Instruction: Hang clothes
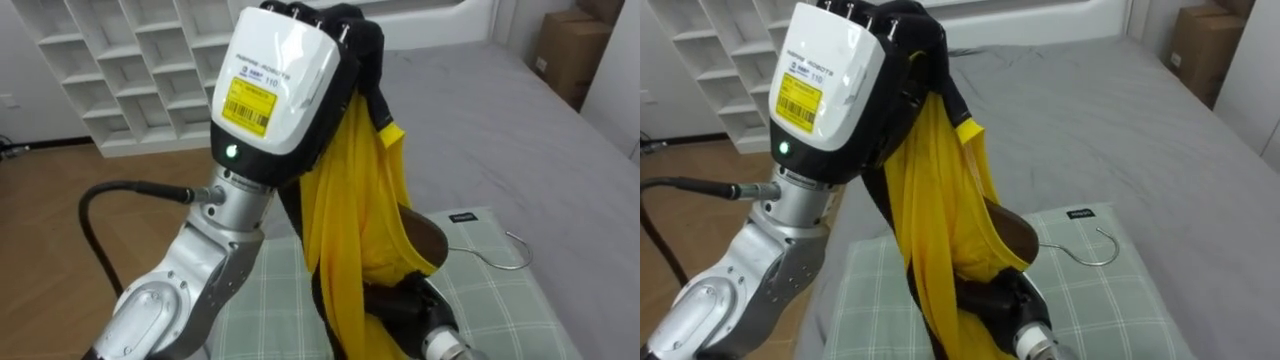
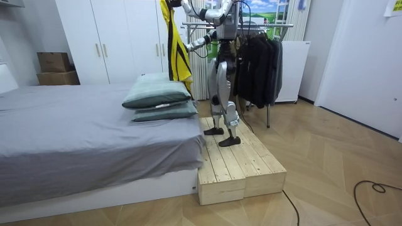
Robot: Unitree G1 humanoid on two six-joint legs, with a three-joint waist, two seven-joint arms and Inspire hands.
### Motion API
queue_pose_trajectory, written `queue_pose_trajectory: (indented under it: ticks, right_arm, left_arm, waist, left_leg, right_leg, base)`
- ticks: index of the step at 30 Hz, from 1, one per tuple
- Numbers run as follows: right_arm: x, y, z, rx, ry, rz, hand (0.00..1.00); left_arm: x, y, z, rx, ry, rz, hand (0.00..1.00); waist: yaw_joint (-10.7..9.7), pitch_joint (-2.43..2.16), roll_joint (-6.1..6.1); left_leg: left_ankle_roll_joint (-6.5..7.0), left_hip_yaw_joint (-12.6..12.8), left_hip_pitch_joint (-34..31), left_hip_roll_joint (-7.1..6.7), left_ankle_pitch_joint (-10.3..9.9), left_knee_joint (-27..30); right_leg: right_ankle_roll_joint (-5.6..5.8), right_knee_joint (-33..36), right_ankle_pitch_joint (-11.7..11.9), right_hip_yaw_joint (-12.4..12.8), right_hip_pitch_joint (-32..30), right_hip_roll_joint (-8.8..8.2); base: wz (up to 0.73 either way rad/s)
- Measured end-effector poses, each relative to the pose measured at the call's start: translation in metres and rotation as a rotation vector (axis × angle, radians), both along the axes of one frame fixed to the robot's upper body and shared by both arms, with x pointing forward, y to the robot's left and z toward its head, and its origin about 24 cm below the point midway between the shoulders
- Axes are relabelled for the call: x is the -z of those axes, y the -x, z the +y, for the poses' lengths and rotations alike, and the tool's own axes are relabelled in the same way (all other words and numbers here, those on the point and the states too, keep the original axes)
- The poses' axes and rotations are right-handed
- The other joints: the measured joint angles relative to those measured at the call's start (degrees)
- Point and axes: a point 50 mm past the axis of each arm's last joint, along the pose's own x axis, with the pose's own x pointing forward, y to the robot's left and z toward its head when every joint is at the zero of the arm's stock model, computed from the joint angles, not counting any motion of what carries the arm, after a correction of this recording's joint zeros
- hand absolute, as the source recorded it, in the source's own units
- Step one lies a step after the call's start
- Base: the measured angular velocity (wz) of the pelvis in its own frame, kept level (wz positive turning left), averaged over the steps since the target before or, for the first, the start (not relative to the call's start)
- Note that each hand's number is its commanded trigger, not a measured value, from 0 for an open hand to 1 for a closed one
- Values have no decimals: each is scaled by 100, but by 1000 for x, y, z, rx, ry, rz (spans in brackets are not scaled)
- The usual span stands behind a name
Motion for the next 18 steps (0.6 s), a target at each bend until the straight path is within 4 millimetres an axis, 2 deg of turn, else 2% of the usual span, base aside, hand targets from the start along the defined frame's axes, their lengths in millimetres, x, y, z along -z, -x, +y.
queue_pose_trajectory:
  ticks: [13, 18]
  right_arm:
    - [5, 4, -14, 57, -10, 21, 100]
    - [11, 6, -28, 98, -7, 40, 100]
  left_arm:
    - [1, 0, 1, 10, -33, 10, 100]
    - [1, 1, 0, 24, -42, 8, 100]
  waist:
    - [-59, -2, 2]
    - [-83, -2, 1]
  left_leg:
    - [0, -4, 83, 10, -1, -22]
    - [0, -1, 86, 6, -1, -20]
  right_leg:
    - [9, -50, -6, 1, 84, -2]
    - [13, -51, -8, 1, 87, 0]
  base:
    - [0]
    - [0]
